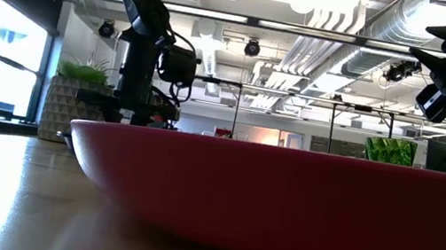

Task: Pick and place plate/cup/fork/spoon on tray
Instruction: Put the orange fork on the left on the blue tray, then put the green cup in the top right corner of the blue tray

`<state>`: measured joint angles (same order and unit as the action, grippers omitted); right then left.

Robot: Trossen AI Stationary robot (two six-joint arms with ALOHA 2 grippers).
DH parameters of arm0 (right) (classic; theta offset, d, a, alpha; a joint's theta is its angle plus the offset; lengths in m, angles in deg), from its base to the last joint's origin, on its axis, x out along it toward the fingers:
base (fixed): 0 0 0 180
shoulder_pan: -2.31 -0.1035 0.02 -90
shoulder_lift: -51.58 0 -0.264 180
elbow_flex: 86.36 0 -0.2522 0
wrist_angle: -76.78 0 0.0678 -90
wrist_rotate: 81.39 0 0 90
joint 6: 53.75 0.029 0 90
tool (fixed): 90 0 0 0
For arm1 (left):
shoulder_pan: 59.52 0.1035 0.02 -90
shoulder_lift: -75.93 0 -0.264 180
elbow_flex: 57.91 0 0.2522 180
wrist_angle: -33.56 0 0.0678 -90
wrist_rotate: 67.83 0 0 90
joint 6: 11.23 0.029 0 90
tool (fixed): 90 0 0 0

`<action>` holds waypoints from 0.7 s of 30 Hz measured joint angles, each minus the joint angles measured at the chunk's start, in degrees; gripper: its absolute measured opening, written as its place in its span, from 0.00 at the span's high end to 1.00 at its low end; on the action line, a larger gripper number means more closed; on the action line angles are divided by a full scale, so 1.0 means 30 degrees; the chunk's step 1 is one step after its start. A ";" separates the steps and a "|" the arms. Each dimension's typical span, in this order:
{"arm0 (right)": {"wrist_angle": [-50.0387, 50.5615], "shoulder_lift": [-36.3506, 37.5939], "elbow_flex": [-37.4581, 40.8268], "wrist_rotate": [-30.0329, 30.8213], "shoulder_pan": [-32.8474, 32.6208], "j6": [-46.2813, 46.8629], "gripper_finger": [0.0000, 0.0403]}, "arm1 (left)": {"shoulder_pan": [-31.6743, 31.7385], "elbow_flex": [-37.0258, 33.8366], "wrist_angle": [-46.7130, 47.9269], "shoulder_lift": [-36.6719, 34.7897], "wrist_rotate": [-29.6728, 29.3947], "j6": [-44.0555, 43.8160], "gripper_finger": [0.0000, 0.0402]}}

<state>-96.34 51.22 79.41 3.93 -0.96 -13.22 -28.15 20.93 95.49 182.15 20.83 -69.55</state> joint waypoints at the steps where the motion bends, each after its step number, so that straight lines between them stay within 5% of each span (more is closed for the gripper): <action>1: 0.0011 0.0000 -0.0003 0.0000 -0.0002 0.0000 0.69 | 0.0000 0.0000 0.0000 0.0004 0.0006 -0.0004 0.75; 21: 0.0006 0.0000 -0.0004 0.0000 -0.0002 0.1459 0.69 | -0.0264 0.0000 0.0057 -0.2535 0.1429 0.0536 0.75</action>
<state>-96.32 51.22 79.40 3.93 -0.96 -8.84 -28.94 20.93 95.66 174.55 25.11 -67.94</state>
